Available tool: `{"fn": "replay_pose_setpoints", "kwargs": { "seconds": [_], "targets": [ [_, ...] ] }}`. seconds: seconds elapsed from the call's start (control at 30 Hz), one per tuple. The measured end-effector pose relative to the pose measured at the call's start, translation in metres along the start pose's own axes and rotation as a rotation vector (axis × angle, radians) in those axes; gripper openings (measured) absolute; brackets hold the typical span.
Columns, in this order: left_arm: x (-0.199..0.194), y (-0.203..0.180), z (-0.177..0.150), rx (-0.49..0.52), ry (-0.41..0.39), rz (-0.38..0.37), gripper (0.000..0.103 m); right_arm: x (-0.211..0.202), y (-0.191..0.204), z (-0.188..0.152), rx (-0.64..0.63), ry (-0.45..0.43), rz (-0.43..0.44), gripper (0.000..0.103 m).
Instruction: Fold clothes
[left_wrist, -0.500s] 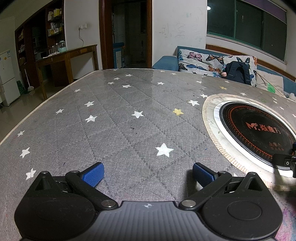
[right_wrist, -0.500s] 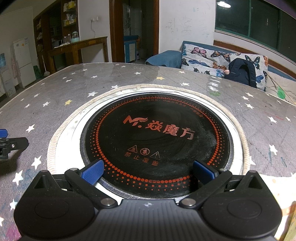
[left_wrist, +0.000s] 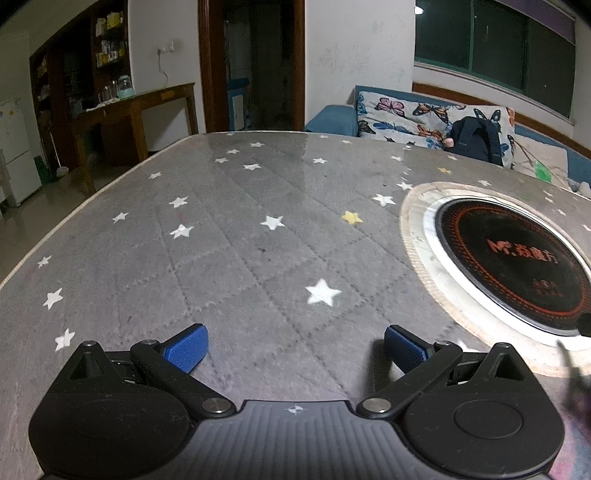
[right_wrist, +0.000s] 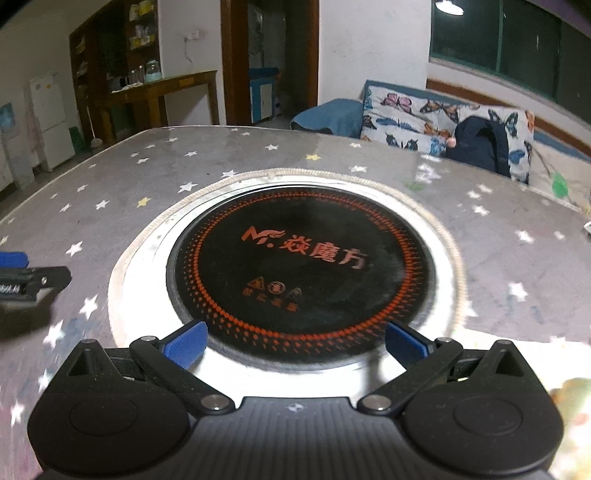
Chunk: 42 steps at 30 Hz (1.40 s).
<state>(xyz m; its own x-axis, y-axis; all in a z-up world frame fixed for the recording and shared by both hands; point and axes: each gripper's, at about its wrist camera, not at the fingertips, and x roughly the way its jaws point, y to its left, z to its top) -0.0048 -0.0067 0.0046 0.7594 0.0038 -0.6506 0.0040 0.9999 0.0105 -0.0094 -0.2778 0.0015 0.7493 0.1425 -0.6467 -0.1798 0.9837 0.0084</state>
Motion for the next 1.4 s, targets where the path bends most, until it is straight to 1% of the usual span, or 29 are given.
{"fn": "replay_pose_setpoints", "kwargs": {
  "seconds": [0.17, 0.37, 0.53, 0.8, 0.93, 1.13, 1.27, 1.4],
  "targets": [
    [-0.023, -0.017, -0.001, 0.037, -0.034, -0.060, 0.103, -0.033, -0.011, -0.010, -0.010, -0.003, 0.007, 0.103],
    [-0.052, -0.054, -0.011, 0.126, -0.032, -0.142, 0.103, -0.060, -0.018, -0.028, 0.001, 0.007, -0.009, 0.103],
    [-0.071, -0.087, -0.020, 0.179, -0.022, -0.211, 0.103, -0.082, -0.022, -0.048, 0.016, 0.009, -0.023, 0.103],
    [-0.098, -0.138, -0.039, 0.258, 0.003, -0.335, 0.103, -0.123, -0.022, -0.082, 0.010, -0.005, -0.090, 0.103],
    [-0.111, -0.163, -0.048, 0.326, 0.020, -0.401, 0.103, -0.143, -0.028, -0.098, 0.050, 0.002, -0.108, 0.103],
    [-0.128, -0.192, -0.061, 0.407, 0.029, -0.477, 0.103, -0.172, -0.037, -0.124, 0.086, 0.009, -0.167, 0.103],
    [-0.135, -0.205, -0.064, 0.434, 0.042, -0.514, 0.103, -0.187, -0.045, -0.135, 0.113, 0.011, -0.203, 0.103],
    [-0.137, -0.220, -0.061, 0.461, 0.057, -0.532, 0.103, -0.199, -0.058, -0.142, 0.160, 0.005, -0.243, 0.103]
  ]
}}
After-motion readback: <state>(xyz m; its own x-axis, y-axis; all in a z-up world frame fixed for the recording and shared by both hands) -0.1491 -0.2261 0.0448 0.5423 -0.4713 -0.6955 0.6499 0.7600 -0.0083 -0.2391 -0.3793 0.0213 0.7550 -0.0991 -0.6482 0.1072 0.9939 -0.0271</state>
